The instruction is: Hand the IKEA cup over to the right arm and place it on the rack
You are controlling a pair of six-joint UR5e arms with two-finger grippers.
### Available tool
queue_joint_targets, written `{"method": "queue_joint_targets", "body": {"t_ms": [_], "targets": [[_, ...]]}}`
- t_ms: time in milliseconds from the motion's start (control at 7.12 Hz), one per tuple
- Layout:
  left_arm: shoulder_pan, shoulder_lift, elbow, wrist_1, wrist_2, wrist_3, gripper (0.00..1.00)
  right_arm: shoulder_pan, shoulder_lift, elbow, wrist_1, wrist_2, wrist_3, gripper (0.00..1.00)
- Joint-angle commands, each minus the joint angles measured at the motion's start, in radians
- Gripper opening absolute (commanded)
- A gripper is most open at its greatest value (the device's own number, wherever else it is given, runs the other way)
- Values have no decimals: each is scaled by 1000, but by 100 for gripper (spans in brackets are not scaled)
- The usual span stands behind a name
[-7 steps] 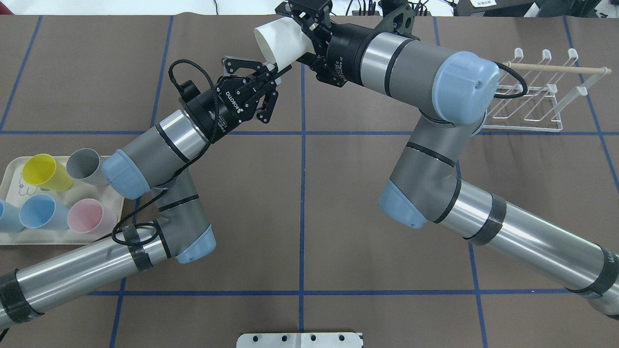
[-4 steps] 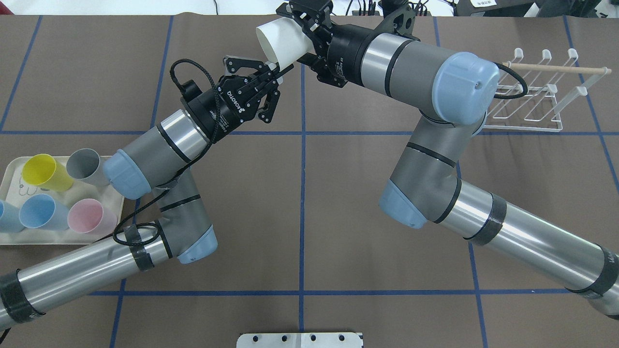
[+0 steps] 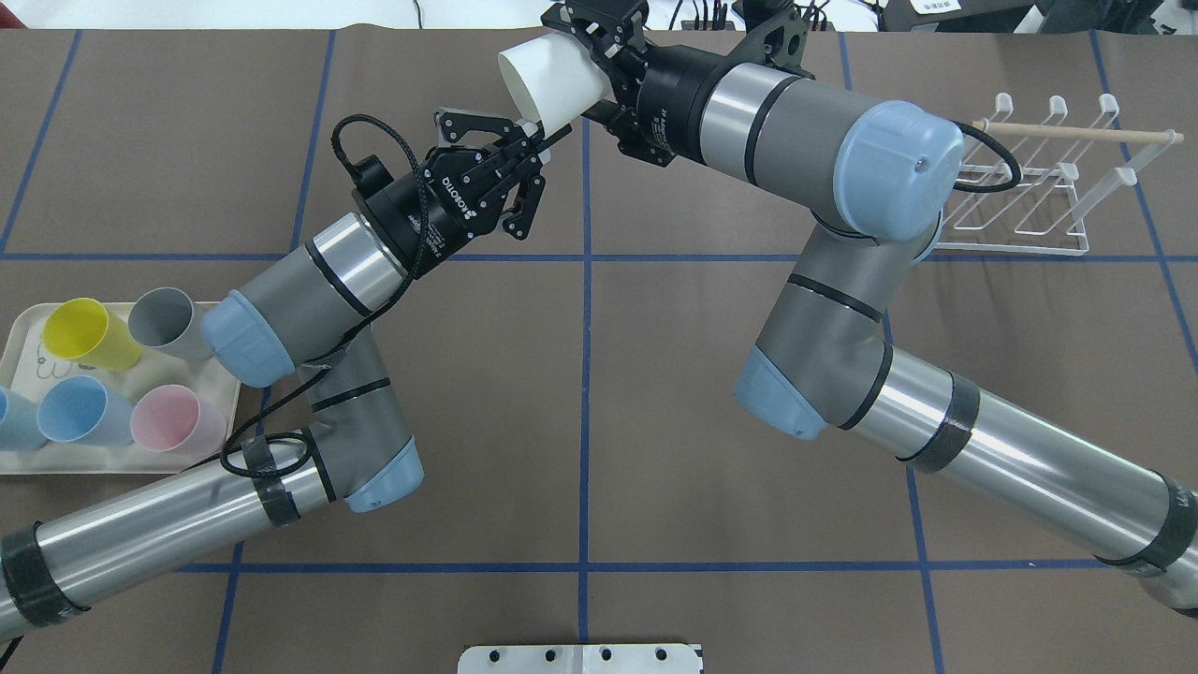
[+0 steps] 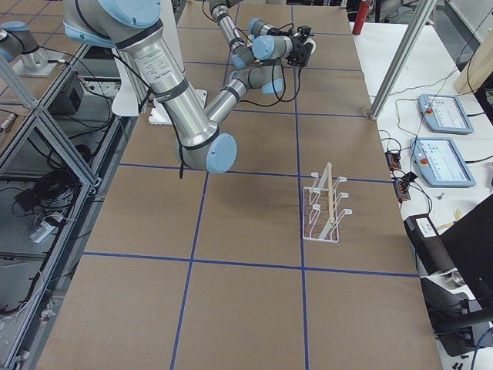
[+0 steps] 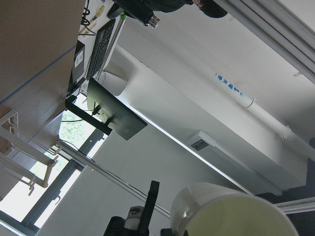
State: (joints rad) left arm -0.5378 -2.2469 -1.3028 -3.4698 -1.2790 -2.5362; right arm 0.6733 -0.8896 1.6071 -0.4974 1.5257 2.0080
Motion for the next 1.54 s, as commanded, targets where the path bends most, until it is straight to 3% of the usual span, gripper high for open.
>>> {"method": "queue_joint_targets", "body": {"t_ms": [0, 140, 281, 421, 562, 1124, 1404], "targets": [[2, 0, 0, 0, 1, 0, 0, 0, 1, 1, 0, -1, 0, 98], [2, 0, 0, 0, 1, 0, 0, 0, 1, -1, 0, -1, 0, 98], [2, 0, 0, 1, 0, 0, 0, 0, 1, -1, 0, 1, 2, 49], [4, -2, 0, 5, -2, 2, 22, 0, -2, -4, 0, 1, 0, 0], [2, -5, 5, 5, -2, 2, 99, 0, -5, -6, 0, 2, -3, 0], [2, 3, 5, 1, -2, 13, 100, 29, -8, 0, 2, 2, -6, 0], [1, 4, 4, 1, -3, 11, 100, 125, -41, 2, 2, 31, -14, 0]]}}
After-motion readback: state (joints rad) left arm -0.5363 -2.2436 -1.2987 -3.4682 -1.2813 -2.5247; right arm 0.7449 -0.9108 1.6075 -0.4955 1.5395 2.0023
